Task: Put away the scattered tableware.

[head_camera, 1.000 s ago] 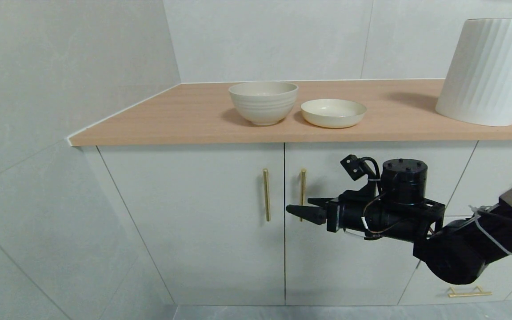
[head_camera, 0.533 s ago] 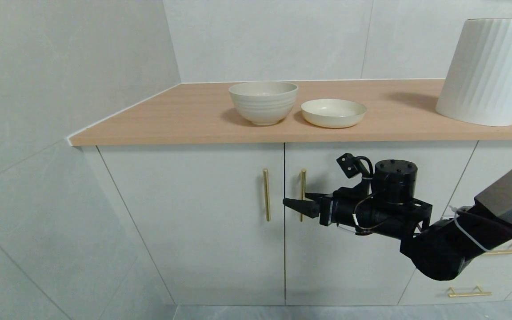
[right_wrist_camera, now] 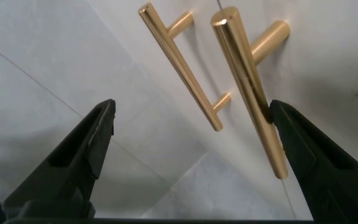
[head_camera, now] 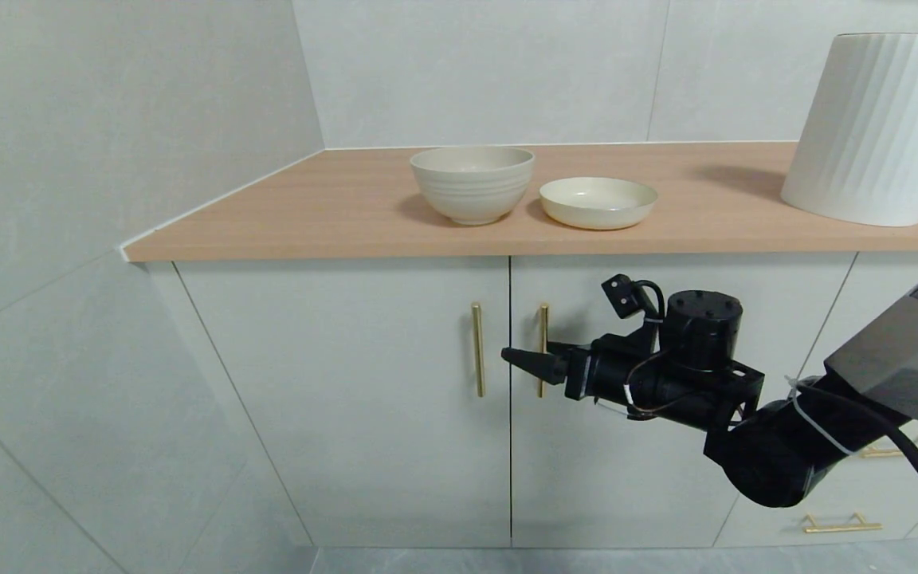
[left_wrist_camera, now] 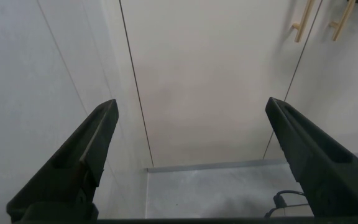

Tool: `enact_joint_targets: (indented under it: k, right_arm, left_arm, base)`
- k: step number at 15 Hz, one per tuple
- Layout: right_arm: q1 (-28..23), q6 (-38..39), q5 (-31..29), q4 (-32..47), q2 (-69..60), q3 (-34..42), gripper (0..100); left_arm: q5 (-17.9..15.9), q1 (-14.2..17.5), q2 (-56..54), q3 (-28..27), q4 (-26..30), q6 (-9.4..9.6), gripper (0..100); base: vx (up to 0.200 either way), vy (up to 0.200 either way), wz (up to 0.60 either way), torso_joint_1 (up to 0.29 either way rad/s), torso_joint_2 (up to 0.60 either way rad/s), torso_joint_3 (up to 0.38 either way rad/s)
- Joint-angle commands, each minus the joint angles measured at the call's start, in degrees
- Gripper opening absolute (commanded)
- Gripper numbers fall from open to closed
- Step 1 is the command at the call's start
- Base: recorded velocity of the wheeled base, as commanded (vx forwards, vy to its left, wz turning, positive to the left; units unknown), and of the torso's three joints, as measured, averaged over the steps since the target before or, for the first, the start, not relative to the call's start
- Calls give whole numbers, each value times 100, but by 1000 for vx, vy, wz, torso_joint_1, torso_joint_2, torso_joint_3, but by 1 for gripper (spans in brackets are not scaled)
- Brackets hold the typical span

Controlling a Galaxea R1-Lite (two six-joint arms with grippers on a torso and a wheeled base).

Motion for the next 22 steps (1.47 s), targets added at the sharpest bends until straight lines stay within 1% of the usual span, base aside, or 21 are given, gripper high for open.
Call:
enact_joint_targets:
  k: [1,5,9,12,14,15,16,18,21,22]
  right_arm:
    - [20,31,16,-4,8,25,100]
    - [231,31,8,-4,96,42,100]
    - [249,40,16,-4,-27,121,100]
    - [266,128,104,-4,-484,543,100]
    - [266,128,394,-4,-756,842,100]
    - [266,128,693,-4,-1011,1079,100]
    - [284,128,807,-4,-1196,1246,100]
    - [363,137,825,-22,-1345,1449,100]
    - [460,146,834,-171,-1785,2178,100]
    - [460,155,843,-294,-1811,2301,100]
  left_arm:
    - [-2,5,0,1,0,0,100]
    - [-2,5,0,1,0,0,100]
    - [-2,5,0,1,0,0,100]
    - [-2,5,0,1,8,0,100]
    - [-2,5,0,1,0,0,100]
    - [-2,-4,0,1,0,-9,100]
    - [-2,-4,0,1,0,-9,100]
    - [7,-4,0,1,0,-9,100]
    - [7,5,0,1,0,-18,100]
    - [7,5,0,1,0,-18,100]
  base:
    - [0,0,0,0,0,0]
    - [0,0,0,0,0,0]
    - [0,0,0,0,0,0]
    - [0,0,0,0,0,0]
    - [0,0,0,0,0,0]
    - [0,0,0,0,0,0]
    - [0,0,0,0,0,0]
    - [0,0,0,0,0,0]
    - [0,0,0,0,0,0]
    - [0,0,0,0,0,0]
